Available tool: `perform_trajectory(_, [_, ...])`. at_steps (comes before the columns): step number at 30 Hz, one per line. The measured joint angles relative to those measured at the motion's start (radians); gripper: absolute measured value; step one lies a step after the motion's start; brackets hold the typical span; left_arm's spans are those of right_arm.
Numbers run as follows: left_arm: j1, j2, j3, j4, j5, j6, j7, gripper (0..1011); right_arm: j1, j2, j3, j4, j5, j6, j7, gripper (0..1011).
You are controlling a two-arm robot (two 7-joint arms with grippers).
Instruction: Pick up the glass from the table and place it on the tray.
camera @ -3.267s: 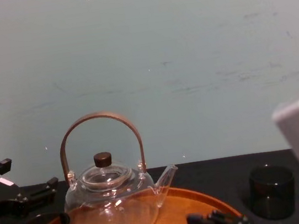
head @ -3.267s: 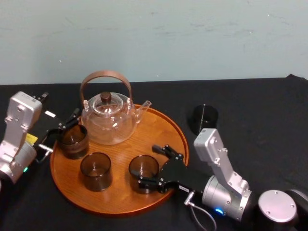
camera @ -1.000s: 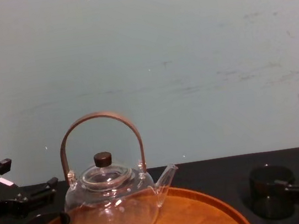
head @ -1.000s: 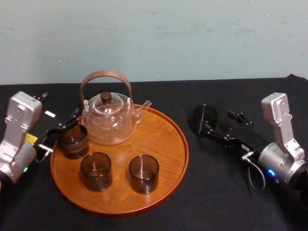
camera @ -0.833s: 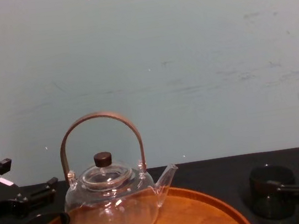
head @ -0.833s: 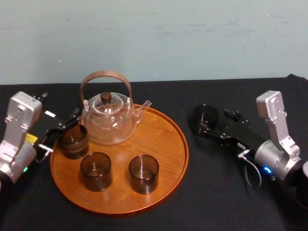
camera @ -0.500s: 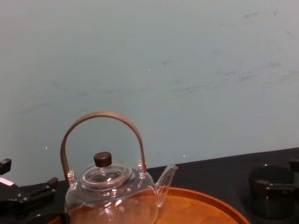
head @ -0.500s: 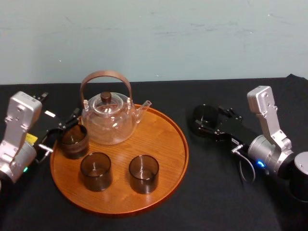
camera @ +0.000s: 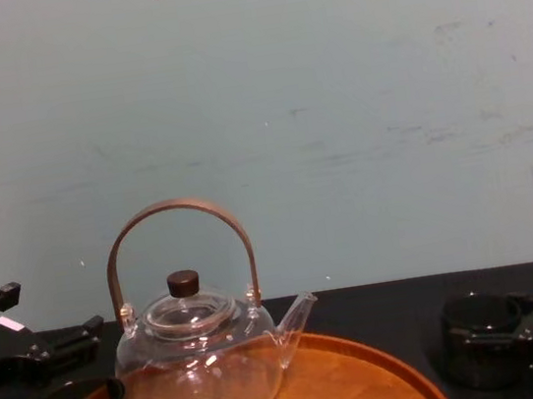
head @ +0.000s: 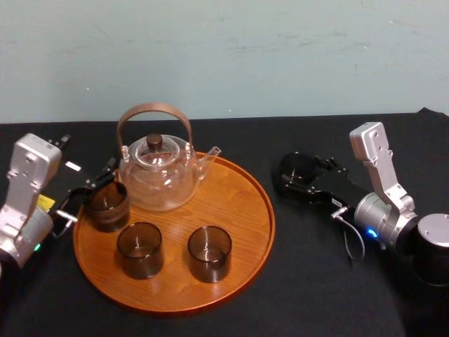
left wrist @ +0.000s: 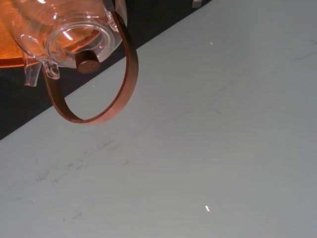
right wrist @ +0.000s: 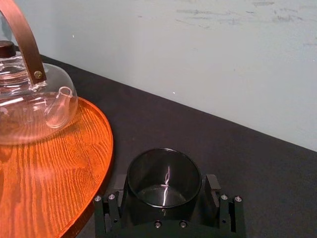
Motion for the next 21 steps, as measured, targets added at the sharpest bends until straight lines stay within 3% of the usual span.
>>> perform_trajectory(21, [0.0, 0.0, 0.0, 0.0, 0.0, 0.0, 0.0, 1001, 0.005, -0.003, 0.0, 0.01, -0.003, -0.001, 0.001, 1003])
